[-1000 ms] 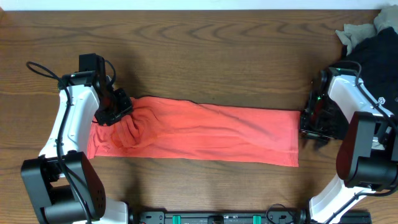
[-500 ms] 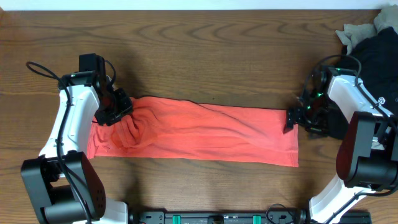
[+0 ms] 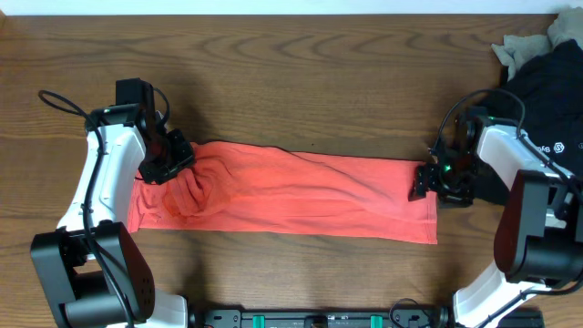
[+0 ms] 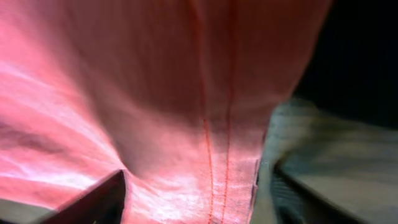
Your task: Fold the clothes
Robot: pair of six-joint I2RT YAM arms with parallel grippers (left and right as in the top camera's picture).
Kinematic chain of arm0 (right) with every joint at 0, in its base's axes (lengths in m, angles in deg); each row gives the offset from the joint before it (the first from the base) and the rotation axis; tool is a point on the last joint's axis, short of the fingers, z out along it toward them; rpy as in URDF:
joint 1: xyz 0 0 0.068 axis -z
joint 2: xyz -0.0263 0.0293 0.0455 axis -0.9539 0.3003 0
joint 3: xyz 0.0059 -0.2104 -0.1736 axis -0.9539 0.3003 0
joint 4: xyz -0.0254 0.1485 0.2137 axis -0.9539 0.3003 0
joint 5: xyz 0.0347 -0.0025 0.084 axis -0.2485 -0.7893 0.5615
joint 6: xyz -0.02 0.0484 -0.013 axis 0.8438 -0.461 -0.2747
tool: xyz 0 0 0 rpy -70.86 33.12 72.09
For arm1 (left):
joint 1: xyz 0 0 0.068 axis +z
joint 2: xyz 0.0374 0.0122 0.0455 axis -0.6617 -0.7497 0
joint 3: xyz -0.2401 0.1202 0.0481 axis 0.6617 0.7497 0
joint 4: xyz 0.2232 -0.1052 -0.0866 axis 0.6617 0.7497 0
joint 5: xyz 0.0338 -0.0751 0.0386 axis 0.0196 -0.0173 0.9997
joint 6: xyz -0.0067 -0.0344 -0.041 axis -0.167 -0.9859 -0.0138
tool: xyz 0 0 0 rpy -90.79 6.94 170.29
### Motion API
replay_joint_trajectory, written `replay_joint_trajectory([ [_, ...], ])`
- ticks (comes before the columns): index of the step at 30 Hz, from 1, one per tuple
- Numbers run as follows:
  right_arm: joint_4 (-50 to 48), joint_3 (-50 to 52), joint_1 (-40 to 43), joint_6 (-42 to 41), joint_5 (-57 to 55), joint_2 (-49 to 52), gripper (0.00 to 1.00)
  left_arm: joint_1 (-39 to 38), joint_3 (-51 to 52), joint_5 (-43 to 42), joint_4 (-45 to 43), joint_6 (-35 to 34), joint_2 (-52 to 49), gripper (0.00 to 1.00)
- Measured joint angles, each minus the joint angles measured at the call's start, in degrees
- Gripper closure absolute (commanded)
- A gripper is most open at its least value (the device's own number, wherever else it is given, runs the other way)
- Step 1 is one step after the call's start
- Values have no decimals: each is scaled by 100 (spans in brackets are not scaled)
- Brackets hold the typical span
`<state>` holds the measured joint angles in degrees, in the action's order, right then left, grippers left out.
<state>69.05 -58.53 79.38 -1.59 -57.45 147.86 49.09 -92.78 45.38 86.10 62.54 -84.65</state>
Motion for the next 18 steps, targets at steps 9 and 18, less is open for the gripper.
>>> replay_joint_trajectory([
  [9, -39, 170, 0, -9, 302, 35, 99, 0, 0, 2, 0, 0, 0, 57],
  [18, 647, -848, 120, -111, -42, 254, 99, 11, 0, -17, 195, 111, 0, 45],
])
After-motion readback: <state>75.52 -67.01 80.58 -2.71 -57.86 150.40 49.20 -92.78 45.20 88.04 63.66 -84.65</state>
